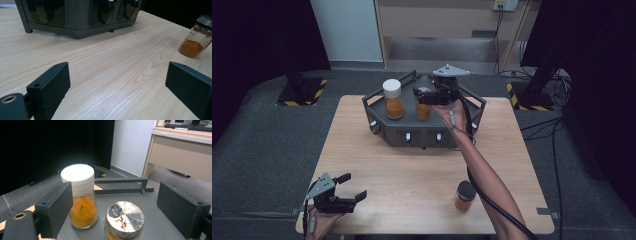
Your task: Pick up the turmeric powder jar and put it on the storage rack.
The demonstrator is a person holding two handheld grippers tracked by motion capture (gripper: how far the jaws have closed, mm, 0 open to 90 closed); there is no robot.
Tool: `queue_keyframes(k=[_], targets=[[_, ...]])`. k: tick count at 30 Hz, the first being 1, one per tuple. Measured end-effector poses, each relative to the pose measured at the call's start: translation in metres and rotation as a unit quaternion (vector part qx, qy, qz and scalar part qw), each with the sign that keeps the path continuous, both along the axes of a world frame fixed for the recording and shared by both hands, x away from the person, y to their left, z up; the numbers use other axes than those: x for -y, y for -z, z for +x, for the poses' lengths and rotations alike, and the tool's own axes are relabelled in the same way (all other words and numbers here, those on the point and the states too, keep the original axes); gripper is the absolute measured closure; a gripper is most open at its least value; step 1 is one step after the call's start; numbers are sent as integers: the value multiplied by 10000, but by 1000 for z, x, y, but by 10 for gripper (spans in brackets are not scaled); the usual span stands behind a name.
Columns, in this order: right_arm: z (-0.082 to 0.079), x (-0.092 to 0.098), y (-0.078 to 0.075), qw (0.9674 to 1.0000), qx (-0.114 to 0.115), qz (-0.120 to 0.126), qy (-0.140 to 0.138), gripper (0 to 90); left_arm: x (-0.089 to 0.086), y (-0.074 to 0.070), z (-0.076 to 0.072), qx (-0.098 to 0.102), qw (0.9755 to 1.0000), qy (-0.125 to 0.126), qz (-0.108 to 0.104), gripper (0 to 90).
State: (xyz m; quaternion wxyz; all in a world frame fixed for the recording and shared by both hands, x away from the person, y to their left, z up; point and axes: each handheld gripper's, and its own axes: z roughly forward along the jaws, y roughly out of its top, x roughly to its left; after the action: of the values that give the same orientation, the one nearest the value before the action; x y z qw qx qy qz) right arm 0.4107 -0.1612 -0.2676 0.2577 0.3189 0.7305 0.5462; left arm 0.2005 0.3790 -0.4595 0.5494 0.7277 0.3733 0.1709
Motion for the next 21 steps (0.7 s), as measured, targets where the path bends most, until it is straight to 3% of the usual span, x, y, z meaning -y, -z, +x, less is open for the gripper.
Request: queue_keyframes(k=[15, 21], targets=[[-31, 23, -11, 9993, 272, -165, -219, 130, 0, 0, 1, -8, 10000, 19, 16, 49], [-44, 39, -12, 9991, 286, -103, -289, 128, 0, 0, 1, -10, 10000, 17, 10, 49]])
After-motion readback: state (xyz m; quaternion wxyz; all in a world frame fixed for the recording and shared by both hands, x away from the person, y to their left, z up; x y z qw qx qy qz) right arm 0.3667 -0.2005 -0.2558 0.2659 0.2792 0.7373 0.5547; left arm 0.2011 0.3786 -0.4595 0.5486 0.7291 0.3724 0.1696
